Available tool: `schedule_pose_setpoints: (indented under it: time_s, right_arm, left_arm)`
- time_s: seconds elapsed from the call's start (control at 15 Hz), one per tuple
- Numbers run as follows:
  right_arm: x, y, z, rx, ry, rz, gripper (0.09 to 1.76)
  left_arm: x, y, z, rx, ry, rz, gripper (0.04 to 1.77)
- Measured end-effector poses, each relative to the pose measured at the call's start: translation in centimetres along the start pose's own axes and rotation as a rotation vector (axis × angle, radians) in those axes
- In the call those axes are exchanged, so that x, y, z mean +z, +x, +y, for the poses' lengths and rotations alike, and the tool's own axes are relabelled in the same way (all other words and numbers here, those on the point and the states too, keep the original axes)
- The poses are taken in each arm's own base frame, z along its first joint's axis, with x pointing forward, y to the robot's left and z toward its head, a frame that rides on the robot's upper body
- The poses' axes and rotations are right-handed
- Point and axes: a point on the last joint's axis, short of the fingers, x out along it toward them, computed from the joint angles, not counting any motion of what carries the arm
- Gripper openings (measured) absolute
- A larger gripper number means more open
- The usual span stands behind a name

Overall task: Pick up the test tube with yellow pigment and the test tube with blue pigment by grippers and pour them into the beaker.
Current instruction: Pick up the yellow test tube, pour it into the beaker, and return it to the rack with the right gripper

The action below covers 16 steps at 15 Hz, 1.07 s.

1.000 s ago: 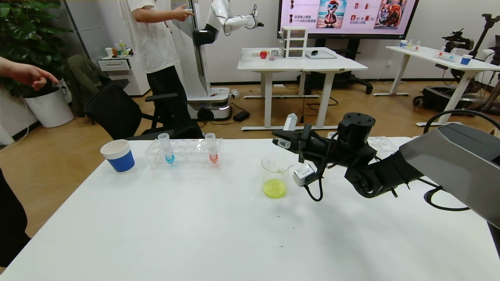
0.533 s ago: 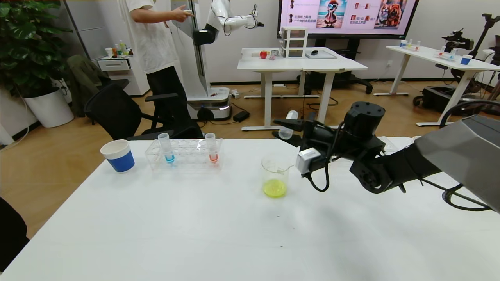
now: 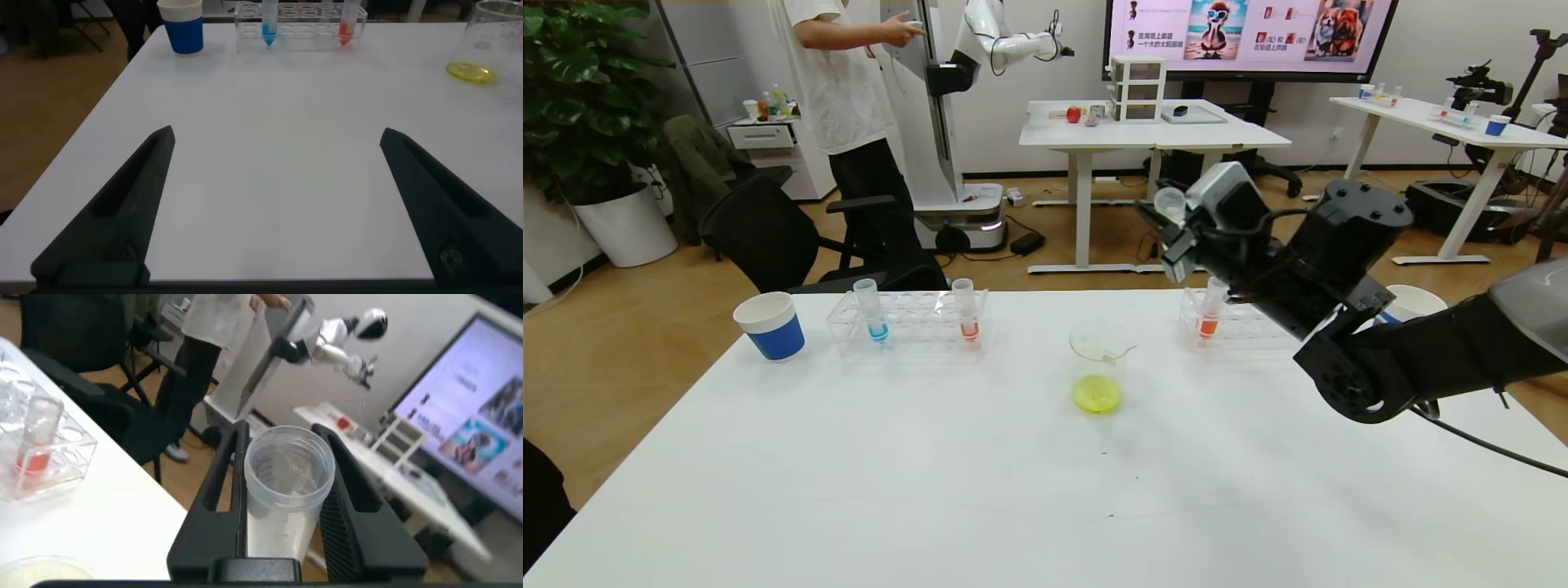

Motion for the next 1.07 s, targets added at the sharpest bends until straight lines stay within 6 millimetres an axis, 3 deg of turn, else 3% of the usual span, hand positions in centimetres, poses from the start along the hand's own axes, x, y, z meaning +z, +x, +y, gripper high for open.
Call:
schedule_pose_setpoints:
  time_s: [0.2, 0.47, 0.73, 1.07]
  right_arm:
    - [-0.4, -2.0, 0.2, -0.075, 0.256, 0.12, 0.51]
    - [-0.4, -4.0, -0.8, -0.114, 0.426, 0.305, 0.51]
    - [-0.8, -5.5, -5.9, -0.222, 0.412, 0.31, 0.51]
    - [-4.4, -10.0, -15.3, -0.391, 0.372, 0.351, 0.51]
  left_arm:
    - [0.0, 0.0, 0.0, 0.001, 0.0, 0.0, 1.75]
    - [0.0, 0.0, 0.0, 0.0, 0.0, 0.0, 1.75]
    - [0.0, 0.0, 0.0, 0.0, 0.0, 0.0, 1.75]
    - [0.0, 0.0, 0.0, 0.0, 0.0, 0.0, 1.75]
